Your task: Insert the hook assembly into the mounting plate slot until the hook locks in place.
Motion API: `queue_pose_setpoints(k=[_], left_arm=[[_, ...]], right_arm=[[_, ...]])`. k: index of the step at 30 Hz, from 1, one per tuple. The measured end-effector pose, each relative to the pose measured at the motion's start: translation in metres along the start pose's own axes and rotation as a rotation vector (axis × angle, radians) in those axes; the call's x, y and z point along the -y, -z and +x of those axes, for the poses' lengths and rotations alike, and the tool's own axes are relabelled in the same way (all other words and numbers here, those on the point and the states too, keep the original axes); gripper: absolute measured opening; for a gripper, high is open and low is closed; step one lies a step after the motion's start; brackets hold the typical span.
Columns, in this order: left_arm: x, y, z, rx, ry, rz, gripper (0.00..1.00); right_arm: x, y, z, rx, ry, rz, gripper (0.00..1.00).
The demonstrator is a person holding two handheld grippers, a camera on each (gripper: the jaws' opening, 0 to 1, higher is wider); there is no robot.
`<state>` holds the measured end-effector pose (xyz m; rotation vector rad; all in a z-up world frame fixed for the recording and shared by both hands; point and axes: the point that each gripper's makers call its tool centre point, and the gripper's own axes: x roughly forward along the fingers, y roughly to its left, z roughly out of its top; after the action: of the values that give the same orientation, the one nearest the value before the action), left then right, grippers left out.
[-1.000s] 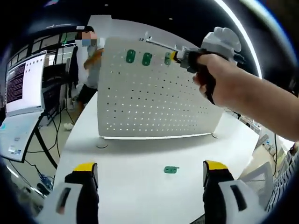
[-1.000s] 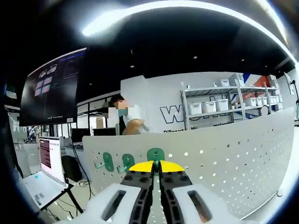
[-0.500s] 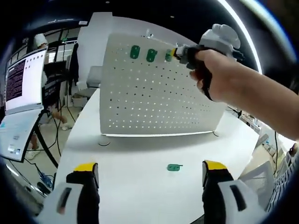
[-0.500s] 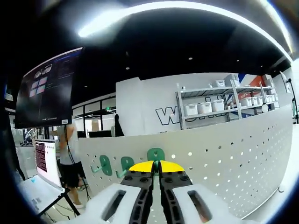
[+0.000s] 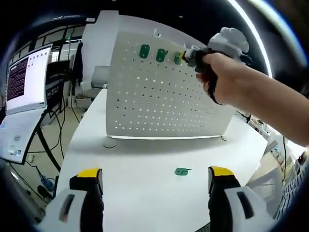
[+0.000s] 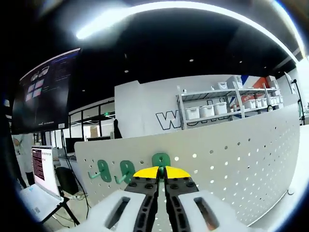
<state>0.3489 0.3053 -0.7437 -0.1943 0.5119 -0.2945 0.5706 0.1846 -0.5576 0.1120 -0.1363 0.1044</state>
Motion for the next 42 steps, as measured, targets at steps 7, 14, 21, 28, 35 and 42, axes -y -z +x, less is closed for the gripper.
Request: queue_pose_setpoints(k=[7, 14, 21, 28, 35, 42], left_arm=[[0.0, 0.0, 0.002, -0.006, 0.008, 0.003, 0.91], [-0.003, 0.001, 0.002, -0.009, 0.006, -0.005, 0.91], [-0.006, 0.004, 0.002, -0.016, 0.006, -0.013, 0.91], [-0.006, 0.005, 0.004, -0.022, 0.008, -0.008, 0.91], [-0.005, 0.004, 0.006, -0.026, 0.011, -0.005, 0.9], [0.0, 0.007, 0.006, -0.035, 0.011, -0.008, 0.91]], right_arm=[[-0.005, -0.003, 0.003, 0.016, 0.005, -0.057, 0.0], [-0.007, 0.002, 0.003, 0.013, 0.008, -0.077, 0.0], [-0.002, 0.009, 0.005, -0.001, 0.022, -0.041, 0.0], [-0.004, 0.012, 0.007, -0.01, 0.021, -0.054, 0.0], [-0.005, 0.018, 0.009, -0.046, 0.001, -0.035, 0.01], [-0.008, 0.022, 0.003, -0.085, -0.027, 0.0, 0.15]])
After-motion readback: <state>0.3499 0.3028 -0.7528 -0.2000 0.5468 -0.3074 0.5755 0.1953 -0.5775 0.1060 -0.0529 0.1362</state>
